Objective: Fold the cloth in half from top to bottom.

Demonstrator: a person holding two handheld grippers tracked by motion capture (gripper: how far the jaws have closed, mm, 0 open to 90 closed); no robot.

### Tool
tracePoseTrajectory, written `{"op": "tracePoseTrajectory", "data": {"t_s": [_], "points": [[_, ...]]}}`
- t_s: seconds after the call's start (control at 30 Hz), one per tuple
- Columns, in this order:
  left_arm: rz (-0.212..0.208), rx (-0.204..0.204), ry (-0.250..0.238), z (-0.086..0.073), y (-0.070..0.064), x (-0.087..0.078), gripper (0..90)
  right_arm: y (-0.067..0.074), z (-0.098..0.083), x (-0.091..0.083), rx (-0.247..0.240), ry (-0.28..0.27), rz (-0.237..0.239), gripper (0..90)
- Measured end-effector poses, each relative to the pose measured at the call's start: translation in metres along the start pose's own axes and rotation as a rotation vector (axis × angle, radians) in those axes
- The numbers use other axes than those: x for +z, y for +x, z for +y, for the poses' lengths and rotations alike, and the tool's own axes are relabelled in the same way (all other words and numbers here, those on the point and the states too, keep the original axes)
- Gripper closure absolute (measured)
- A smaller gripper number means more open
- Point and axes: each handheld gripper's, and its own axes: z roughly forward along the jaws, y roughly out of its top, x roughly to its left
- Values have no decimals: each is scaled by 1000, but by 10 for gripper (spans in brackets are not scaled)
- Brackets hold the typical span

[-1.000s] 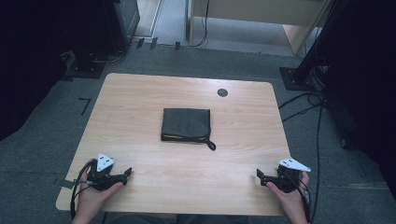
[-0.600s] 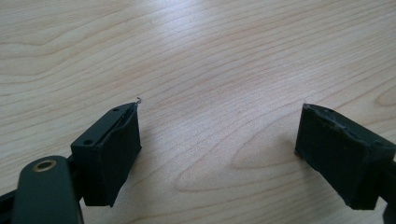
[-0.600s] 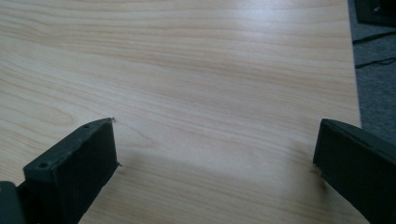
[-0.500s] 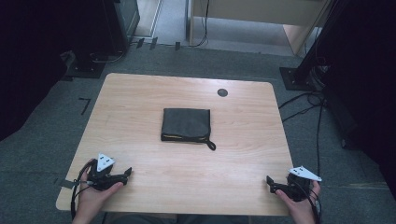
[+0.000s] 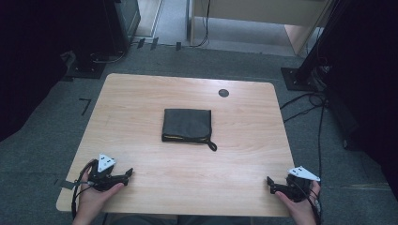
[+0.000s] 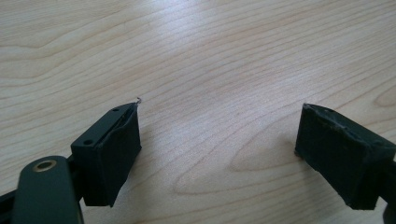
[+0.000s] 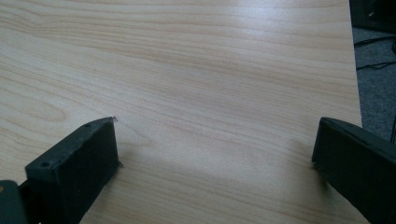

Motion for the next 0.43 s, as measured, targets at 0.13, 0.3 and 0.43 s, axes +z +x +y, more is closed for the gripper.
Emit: {"op": "tracePoseTrajectory", "data": {"t_s": [0.13, 0.3, 0.43], "points": [[0, 0, 0, 0, 0, 0, 138, 0, 0, 0, 5, 0, -2, 0], [0, 0, 0, 0, 0, 0, 138, 0, 0, 0, 7, 1, -2, 0], [0, 0, 0, 0, 0, 0, 138, 0, 0, 0, 7, 0, -2, 0]]}}
